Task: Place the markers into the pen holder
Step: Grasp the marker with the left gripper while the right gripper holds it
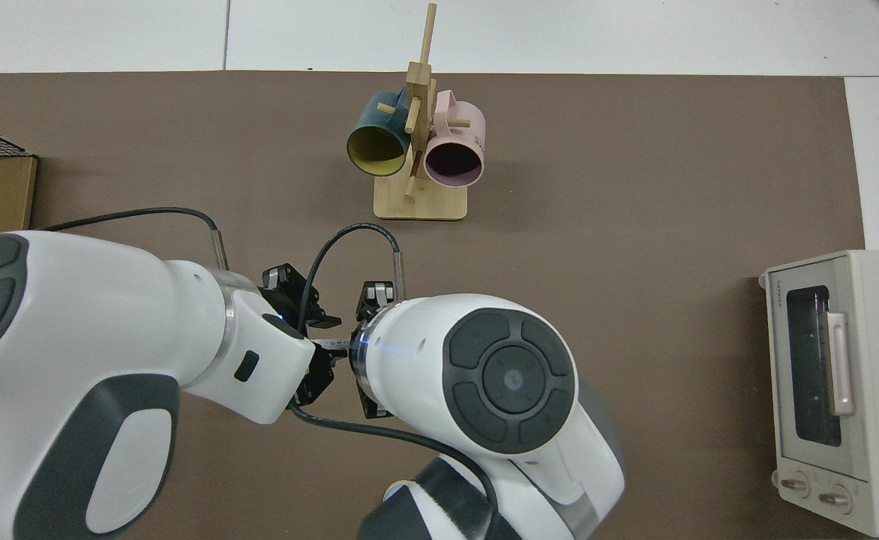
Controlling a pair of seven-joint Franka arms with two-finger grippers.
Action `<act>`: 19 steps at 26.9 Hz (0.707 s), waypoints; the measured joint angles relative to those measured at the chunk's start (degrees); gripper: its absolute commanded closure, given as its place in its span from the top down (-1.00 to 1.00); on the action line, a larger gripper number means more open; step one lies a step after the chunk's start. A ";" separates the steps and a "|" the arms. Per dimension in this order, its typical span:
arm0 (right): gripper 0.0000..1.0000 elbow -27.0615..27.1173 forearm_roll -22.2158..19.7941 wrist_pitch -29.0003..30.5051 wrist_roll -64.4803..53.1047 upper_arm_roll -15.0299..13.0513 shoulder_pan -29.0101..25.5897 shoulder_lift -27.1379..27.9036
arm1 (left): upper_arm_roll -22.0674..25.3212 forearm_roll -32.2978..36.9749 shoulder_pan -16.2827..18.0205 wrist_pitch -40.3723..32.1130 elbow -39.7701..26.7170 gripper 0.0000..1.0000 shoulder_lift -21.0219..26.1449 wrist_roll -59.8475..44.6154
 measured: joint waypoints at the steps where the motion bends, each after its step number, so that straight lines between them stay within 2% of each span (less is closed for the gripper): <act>1: -1.00 0.00 0.00 0.00 0.00 -0.01 0.00 0.00 | 0.02 0.00 -0.04 0.06 -0.04 -0.28 0.00 -0.01; 3: -1.00 0.00 0.00 0.00 0.00 -0.01 -0.01 0.00 | 0.03 0.00 -0.09 0.13 -0.07 -0.39 0.00 -0.02; 5: -1.00 0.00 0.00 0.00 0.00 -0.03 -0.02 0.00 | 0.03 -0.01 -0.11 0.17 -0.08 -0.79 0.00 -0.02; 6: -1.00 0.00 -0.01 0.01 0.01 -0.05 -0.03 0.01 | 0.03 -0.05 -0.12 0.14 -0.08 -0.93 -0.01 -0.02; 7: -1.00 0.01 -0.03 0.11 0.01 -0.11 -0.07 0.06 | 0.02 -0.22 -0.17 0.04 -0.10 -1.00 -0.05 -0.02; 19: -1.00 0.03 -0.09 0.21 -0.24 -0.13 -0.23 0.21 | 0.00 -0.38 -0.34 0.07 -0.17 -1.00 -0.08 0.93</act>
